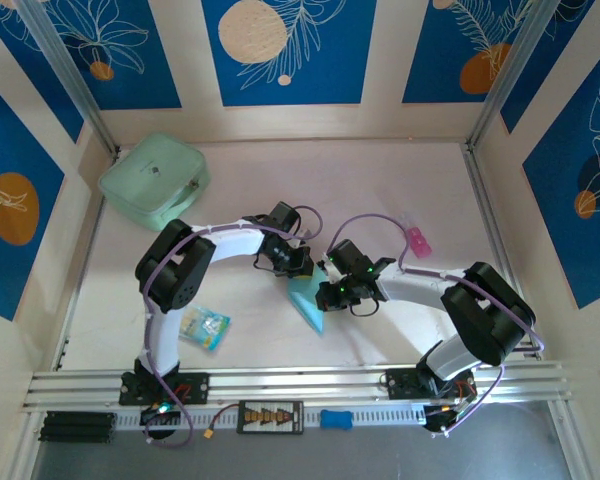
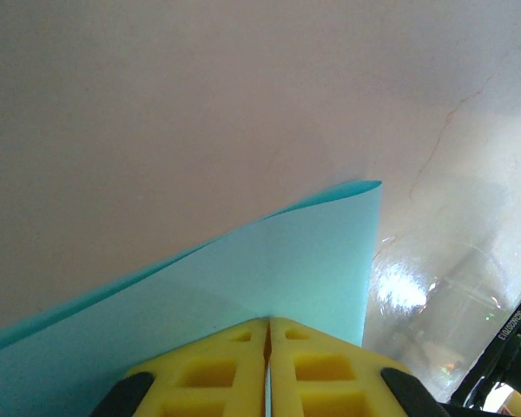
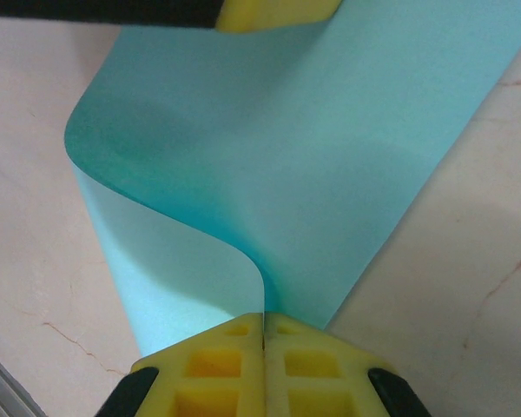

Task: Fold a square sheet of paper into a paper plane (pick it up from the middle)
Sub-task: Third fold the triangle at the center of the table.

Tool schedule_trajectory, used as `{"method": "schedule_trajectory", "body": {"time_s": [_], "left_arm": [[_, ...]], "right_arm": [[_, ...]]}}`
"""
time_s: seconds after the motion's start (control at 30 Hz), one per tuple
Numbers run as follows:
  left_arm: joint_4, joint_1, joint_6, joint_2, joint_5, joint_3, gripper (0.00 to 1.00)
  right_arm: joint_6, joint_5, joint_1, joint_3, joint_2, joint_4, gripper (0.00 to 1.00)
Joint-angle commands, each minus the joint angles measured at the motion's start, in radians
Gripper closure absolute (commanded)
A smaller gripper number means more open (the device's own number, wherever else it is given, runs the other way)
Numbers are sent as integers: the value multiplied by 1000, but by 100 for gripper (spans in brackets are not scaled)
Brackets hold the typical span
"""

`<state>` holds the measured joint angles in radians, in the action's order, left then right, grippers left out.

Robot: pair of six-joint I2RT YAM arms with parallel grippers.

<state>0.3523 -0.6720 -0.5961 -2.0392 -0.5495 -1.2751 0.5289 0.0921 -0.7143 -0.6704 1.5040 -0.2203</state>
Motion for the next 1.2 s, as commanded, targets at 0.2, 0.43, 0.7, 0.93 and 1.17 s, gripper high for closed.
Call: {"method": "schedule_trajectory", "body": {"time_s": [0.2,0.43,0.7,0.93,1.17], "left_arm": [[45,-10,-4,-1,15,28,89],[45,-9,-4,-3,17,28,89],[56,-11,27,57,44,0,80],[-32,1,-26,223,132,96,59],[-172,1,-140,333,29,265,76]], "right_arm": [[2,8,-5,-5,41,14,98],[9,3,-5,1,37,8,98],[21,-4,-6,10,39,11,98],[25,0,-4,21,42,29,98],[22,2,-4,18,42,27,98]]}}
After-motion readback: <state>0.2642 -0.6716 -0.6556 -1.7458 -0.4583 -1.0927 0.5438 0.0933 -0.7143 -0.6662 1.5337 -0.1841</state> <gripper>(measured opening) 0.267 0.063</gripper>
